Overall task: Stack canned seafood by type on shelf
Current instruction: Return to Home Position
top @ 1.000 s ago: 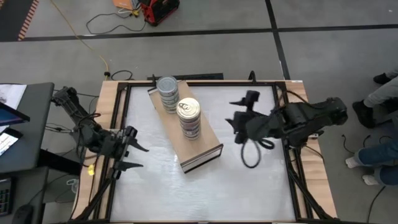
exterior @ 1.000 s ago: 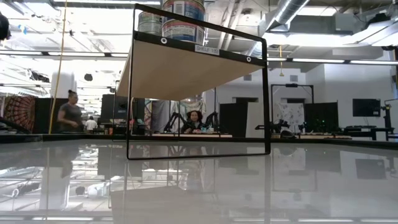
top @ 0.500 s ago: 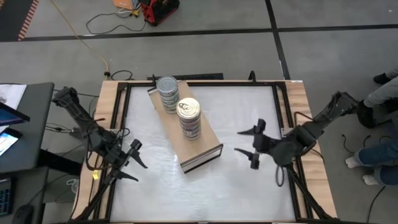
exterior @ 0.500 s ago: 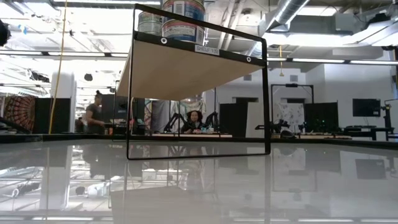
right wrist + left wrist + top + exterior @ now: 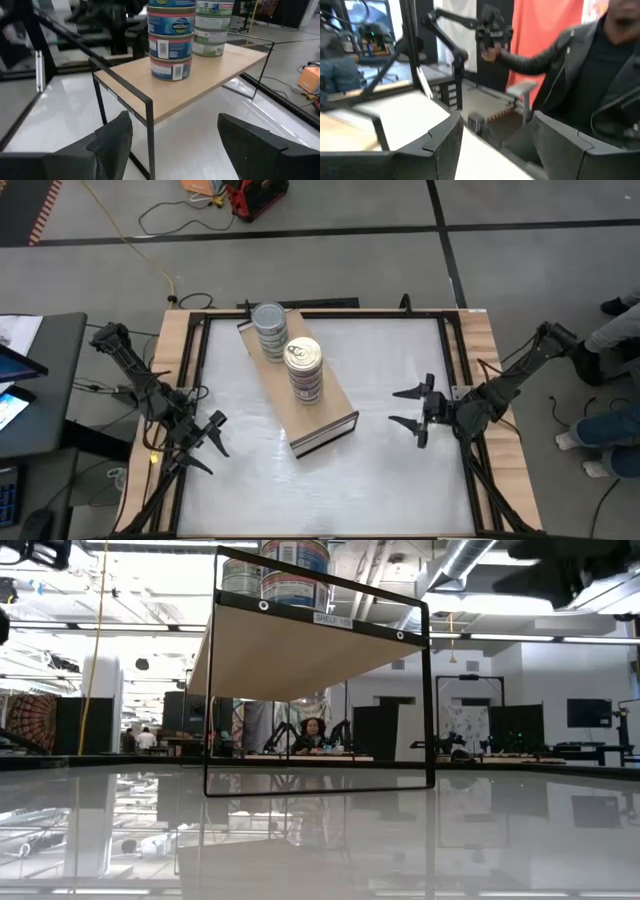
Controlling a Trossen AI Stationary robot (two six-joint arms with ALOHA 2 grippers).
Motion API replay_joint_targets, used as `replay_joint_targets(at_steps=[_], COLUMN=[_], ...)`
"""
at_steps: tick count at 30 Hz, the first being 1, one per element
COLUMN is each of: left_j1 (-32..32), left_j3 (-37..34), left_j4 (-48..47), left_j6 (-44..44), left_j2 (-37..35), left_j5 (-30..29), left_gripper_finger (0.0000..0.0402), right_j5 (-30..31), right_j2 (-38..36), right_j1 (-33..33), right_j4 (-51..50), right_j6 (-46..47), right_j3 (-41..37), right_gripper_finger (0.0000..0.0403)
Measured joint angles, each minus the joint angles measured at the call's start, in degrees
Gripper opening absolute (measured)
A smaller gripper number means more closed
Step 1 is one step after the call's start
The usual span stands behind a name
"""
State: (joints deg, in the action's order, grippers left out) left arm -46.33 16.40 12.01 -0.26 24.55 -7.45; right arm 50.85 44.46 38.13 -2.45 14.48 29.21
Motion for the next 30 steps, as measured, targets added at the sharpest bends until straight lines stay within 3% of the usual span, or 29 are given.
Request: replay_joint_targets(at_steps=[8,17,26,30], left_j1=[2.23,12.23,17.58,19.25], left_j3=[-6.78,-13.45,-15.77,-15.84], left_j4=[-2.22,-2.15,-1.74,-6.18], left_j6=[2.55,-3.19,-3.38,-1.63], left_j2=[-8.05,-17.95,-23.79,-24.42], left_j5=[3.22,14.52,23.72,21.56], left_gripper_finger=[0.0224,0.0224,0.0224,0.0224], right_j5=[2.95,3.63,3.49,3.58], right_j2=[-8.01,-14.88,-17.17,-17.24], right_j1=[0.0,0.0,-0.06,-3.46], right_j4=[17.53,46.07,44.26,44.47], right_j6=[-1.58,-17.89,-24.23,-25.11], right_j3=[-14.45,-28.72,-28.74,-28.76], right_gripper_finger=[0.0317,0.0317,0.0313,0.0297])
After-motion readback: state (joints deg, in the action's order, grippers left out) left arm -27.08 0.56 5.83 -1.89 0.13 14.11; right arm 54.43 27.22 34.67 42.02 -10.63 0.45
